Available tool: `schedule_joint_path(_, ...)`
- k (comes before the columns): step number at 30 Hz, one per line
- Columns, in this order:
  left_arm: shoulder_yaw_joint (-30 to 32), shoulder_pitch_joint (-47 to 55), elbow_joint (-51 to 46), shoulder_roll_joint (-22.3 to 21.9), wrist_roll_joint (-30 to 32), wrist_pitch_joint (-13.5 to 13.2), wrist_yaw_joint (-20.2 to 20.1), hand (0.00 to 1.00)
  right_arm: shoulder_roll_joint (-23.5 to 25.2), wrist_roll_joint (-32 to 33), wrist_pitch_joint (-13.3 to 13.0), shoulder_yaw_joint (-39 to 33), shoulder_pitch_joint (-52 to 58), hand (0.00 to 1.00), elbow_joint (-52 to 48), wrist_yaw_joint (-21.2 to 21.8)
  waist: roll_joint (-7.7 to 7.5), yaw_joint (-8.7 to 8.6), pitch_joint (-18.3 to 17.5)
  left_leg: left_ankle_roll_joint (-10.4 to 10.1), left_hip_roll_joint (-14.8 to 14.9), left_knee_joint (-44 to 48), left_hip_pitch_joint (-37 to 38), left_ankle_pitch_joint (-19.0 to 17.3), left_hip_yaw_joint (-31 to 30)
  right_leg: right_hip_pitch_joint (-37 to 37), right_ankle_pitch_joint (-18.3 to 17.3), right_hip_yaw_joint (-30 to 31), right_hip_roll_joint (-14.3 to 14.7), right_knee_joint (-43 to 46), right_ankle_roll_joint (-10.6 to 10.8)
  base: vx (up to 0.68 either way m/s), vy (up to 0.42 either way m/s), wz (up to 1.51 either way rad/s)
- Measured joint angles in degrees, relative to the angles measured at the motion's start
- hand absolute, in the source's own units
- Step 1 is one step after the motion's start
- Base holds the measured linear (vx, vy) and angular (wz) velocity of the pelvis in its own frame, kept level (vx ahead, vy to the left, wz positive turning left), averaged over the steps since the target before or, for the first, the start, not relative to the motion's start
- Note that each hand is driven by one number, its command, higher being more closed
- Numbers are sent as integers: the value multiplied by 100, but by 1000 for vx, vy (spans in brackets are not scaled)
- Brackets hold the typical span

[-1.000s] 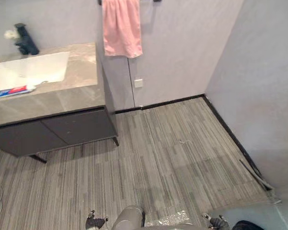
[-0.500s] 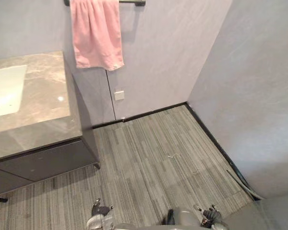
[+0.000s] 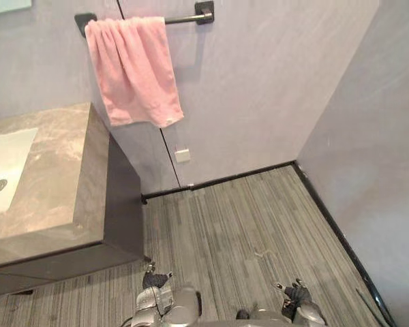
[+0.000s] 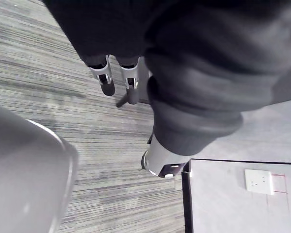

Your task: Organize washtable

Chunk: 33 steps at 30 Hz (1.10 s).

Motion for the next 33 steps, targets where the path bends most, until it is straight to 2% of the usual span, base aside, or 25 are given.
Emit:
schedule_joint_path(1, -3, 3, -1, 12, 0, -27, 2, 0, 34, 1, -1, 5, 4, 0, -8, 0, -6, -20, 3, -7, -33, -1176, -129, 32, 294, 270, -117, -118, -118, -169, 180, 360, 108, 19)
schedule_joint_path(3, -18, 10, -1, 25, -2, -39, 3, 0, 29, -1, 1, 16, 9, 0, 0, -1, 3, -25, -6, 35, -30, -1863, -124, 165, 536, 408, -240, -169, -177, -217, 324, 437, 210, 18)
schedule_joint_path(4, -19, 47, 3, 54, -2, -47, 4, 0, 20, -2, 9, 63, 7, 0, 27, -1, 15, -5, -18, 247, -18, -2172, -115, 580, 685, 524, -364, -158, -209, -232, 455, 554, 324, 0)
schedule_joint_path(5, 3, 85, 2, 150, 0, -42, 3, 0, 80, -2, 29, 142, 11, 0, 30, 0, -96, 24, -71, 518, -139, -2103, -103, 784, 795, 579, -454, -102, -382, -224, 571, 484, 287, -5)
schedule_joint_path(7, 11, 97, -4, 234, -5, -34, 4, 0, 150, -8, 32, 153, 37, 0, 14, 2, -304, 96, -144, 653, -326, -2131, -98, 624, 939, 461, -430, -27, -610, -32, 587, 388, 206, -7)
schedule_joint_path(8, 8, 81, -1, 248, -6, -41, 0, 0, 211, -16, 43, 152, 49, 0, 24, 3, -365, 138, -155, 735, -453, -2121, 14, 493, 970, 334, -380, 95, -762, 416, 662, 455, 255, 6)
schedule_joint_path(10, -3, 70, 37, 269, 2, -18, 2, 0, 195, -67, 52, 224, 74, 0, 22, 13, -408, 109, -136, 806, -676, -2327, 450, 287, 920, -57, -241, 345, -971, 1793, 739, 423, 261, 17)
schedule_joint_path(11, -4, 10, 140, 272, 6, 17, 2, 0, 190, -75, 36, 219, 104, 0, -19, 13, -412, 101, -133, 827, -819, -2498, 809, 169, 820, -479, -88, 582, -1061, 2976, 742, 461, 257, 26)
schedule_joint_path(12, -6, 0, 209, 275, 24, 40, 2, 0, 190, -74, -3, 215, 136, 0, -57, 13, -412, 71, -132, 834, -919, -2658, 1166, 90, 712, -808, -137, 696, -1038, 3778, 776, 446, 232, 38)
schedule_joint_path(14, -8, 0, 254, 285, 57, 68, 2, 0, 186, -74, -45, 213, 148, 0, -95, 13, -377, -9, -111, 843, -1008, -2911, 1588, 37, 541, -1268, -227, 639, -973, 4301, 794, 342, 133, 56)
schedule_joint_path(15, -27, 0, 299, 290, 112, 68, 3, 0, 184, -66, -80, 204, 153, 0, -180, 12, -387, -89, -106, 841, -1027, -3136, 1958, 38, 407, -1630, -421, 491, -881, 4283, 743, 317, 84, 67)
schedule_joint_path(16, -57, -2, 309, 292, 117, 67, 4, 0, 175, -65, -92, 197, 154, 0, -183, 12, -392, -96, -106, 839, -1039, -3228, 2070, 38, 338, -1739, -474, 415, -846, 4174, 722, 372, 77, 80)
schedule_joint_path(19, -227, -9, 330, 290, 161, 65, -3, 0, 170, -48, -124, 78, 116, 0, -235, 13, -378, -205, -103, 734, -1043, -3602, 2605, -28, -32, -2201, -457, 271, -561, 2960, 608, 359, 16, 70)
schedule_joint_path(20, -239, -6, 359, 284, 208, 66, -6, 0, 171, -47, -116, 51, 113, 0, -235, 14, -381, -191, -104, 643, -1049, -3682, 2733, -82, -112, -2284, -262, 286, -427, 2354, 395, 326, -26, 53)
schedule_joint_path(21, -239, -8, 358, 283, 208, 65, -7, 0, 177, -49, -115, 32, 111, 0, -231, 13, -384, -189, -106, 598, -1054, -3690, 2783, -114, -181, -2293, -100, 312, -354, 2079, 283, 430, -61, 62)
schedule_joint_path(22, -238, -5, 357, 284, 208, 65, -7, 0, 179, -49, -114, 29, 119, 0, -220, 14, -405, -193, -118, 461, -1073, -3644, 2850, -207, -328, -2254, 311, 364, -242, 1605, 131, 554, -151, 69)
schedule_joint_path(23, -227, -18, 398, 253, 210, 65, -5, 0, 186, -42, -106, 28, 121, 0, -202, 19, -453, -202, -172, 381, -1076, -3585, 2902, -309, -552, -2201, 647, 385, -233, 1496, 48, 559, -170, 68)
schedule_joint_path(24, -227, -35, 422, 189, 216, 65, -17, 0, 137, -42, -104, 27, 105, 0, -193, 21, -321, -188, -175, 351, -980, -3533, 2902, -339, -648, -2156, 630, 300, -189, 1512, 35, 559, -205, 64)
schedule_joint_path(26, -223, -13, 424, 35, 277, 61, -119, 0, 24, -12, -106, 6, 80, 0, -168, 19, -74, -207, -233, 335, -796, -3310, 2838, -341, -859, -2016, 371, 30, -125, 1469, -60, 445, -184, 49)
schedule_joint_path(27, -221, -13, 432, 15, 287, 62, -119, 0, 6, -6, -103, 5, 66, 0, -151, 19, -39, -208, -234, 327, -756, -3206, 2823, -336, -898, -1948, 328, -6, -101, 1448, -88, 336, -148, 35)
schedule_joint_path(28, -220, -18, 435, 0, 338, 62, -122, 0, 0, -1, -104, 5, 62, 0, -137, 18, -12, -209, -232, 312, -710, -2915, 2751, -327, -953, -1825, 282, -81, -73, 1403, -122, 372, -161, 34)
schedule_joint_path(31, -220, -22, 320, -24, 398, 58, -217, 0, -1, 31, -109, 5, 49, 0, -37, 16, -77, -181, -178, -82, -594, -713, 1899, -141, -839, -1165, 120, -90, -31, 978, -175, 298, -114, 19)
schedule_joint_path(32, -224, -11, 293, -31, 398, 58, -224, 0, -4, 78, -90, 5, -1, 0, 1, 16, -15, -189, -175, 41, -396, -288, 1661, -272, -637, -965, 111, -49, 16, 857, -182, 216, -37, -11)
schedule_joint_path(33, -226, -12, 285, -38, 396, 60, -225, 0, 9, 104, -84, 5, -12, 0, 23, 17, -24, -191, -169, 25, -267, -248, 1543, -385, -492, -848, 112, -13, 19, 795, -180, 155, -10, -20)
